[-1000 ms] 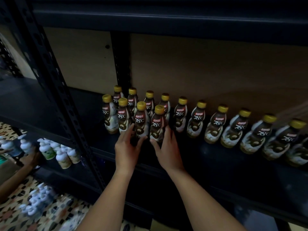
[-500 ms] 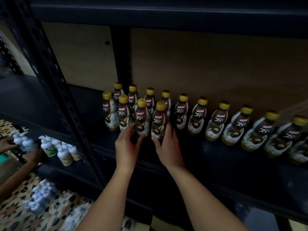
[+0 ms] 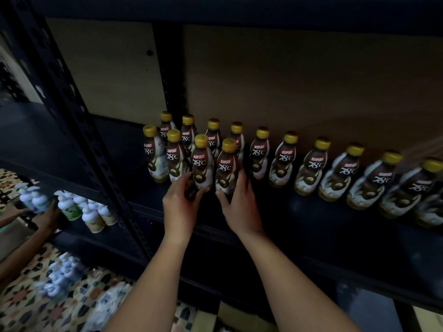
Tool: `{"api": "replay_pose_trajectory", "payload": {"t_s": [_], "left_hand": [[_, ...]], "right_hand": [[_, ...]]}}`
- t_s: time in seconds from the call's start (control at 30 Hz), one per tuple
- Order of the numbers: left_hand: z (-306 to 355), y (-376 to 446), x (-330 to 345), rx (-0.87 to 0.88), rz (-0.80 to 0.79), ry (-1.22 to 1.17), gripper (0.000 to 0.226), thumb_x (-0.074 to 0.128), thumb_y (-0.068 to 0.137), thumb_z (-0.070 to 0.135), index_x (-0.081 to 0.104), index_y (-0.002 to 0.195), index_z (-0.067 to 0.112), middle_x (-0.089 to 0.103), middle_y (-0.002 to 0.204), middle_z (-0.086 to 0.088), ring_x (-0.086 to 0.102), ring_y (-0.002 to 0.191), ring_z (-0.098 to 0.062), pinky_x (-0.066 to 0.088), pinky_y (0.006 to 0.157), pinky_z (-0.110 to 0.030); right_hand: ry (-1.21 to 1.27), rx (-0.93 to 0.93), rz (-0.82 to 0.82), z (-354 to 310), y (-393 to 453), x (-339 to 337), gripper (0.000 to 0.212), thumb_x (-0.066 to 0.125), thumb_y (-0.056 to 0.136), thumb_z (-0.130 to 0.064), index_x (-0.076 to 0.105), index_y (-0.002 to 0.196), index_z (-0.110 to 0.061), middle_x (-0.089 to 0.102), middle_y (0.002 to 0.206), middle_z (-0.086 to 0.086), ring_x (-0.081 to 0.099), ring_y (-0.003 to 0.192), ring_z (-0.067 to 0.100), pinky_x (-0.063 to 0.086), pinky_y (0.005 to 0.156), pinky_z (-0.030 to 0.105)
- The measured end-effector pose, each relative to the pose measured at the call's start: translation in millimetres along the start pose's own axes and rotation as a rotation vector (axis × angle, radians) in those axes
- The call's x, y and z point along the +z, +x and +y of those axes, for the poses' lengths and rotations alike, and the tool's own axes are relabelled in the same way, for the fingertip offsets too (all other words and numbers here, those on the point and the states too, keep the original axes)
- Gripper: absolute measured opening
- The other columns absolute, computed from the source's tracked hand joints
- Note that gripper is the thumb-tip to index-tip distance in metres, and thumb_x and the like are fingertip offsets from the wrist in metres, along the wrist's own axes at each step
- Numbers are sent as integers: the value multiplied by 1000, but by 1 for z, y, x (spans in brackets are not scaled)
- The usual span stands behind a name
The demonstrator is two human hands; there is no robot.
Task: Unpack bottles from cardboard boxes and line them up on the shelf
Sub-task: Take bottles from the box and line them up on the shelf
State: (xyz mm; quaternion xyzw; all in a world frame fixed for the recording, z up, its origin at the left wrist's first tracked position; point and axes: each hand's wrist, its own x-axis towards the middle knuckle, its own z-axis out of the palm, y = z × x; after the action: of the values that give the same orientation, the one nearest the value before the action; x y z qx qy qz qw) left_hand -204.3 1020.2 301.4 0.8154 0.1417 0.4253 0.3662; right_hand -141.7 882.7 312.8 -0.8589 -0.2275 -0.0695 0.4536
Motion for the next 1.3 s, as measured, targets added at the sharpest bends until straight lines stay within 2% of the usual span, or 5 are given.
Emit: {"api": "replay_pose_trajectory", "payload": {"t_s": [0.17,0.33,0.63,0.97,1.3], "left_hand": [[4,-16,-7,-108,74,-52,48,85,83,16,65,127,18,67,97,3,67,87,-9,57,84,-23],[17,-81,-10,-112,205,-244,24,71,96,12,60,117,16,62,87,-5,63,78,-23,52,76,-30],[-112,-286,69,-404,-430,70,22,67,99,17,59,119,21,61,85,4,61,78,-7,50,71,-23],[-370,-567,193,-632,-1022,357,35,69,83,20,68,118,18,76,108,-13,73,97,-34,58,86,-43],[-463,-668,258,-578,-1227,544,50,70,90,12,55,138,13,58,140,-14,54,131,-33,45,111,-45]], "right_hand": [[95,125,-27,-9,-23,-17,93,70,94,-32,6,162,-27,32,159,3,35,144,17,31,115,26],[233,-210,224,5,-98,-34,40,70,93,-5,60,131,-6,62,101,3,61,94,12,51,88,24],[86,330,-170,218,-263,51,30,67,94,-12,62,124,-18,60,99,-5,59,90,5,50,82,19],[-205,828,-597,510,-434,200,43,66,91,-8,59,133,-15,71,116,9,67,108,30,53,90,32],[-623,650,-682,639,-489,280,67,73,85,-24,43,144,-20,38,147,16,32,136,36,33,109,46]]}}
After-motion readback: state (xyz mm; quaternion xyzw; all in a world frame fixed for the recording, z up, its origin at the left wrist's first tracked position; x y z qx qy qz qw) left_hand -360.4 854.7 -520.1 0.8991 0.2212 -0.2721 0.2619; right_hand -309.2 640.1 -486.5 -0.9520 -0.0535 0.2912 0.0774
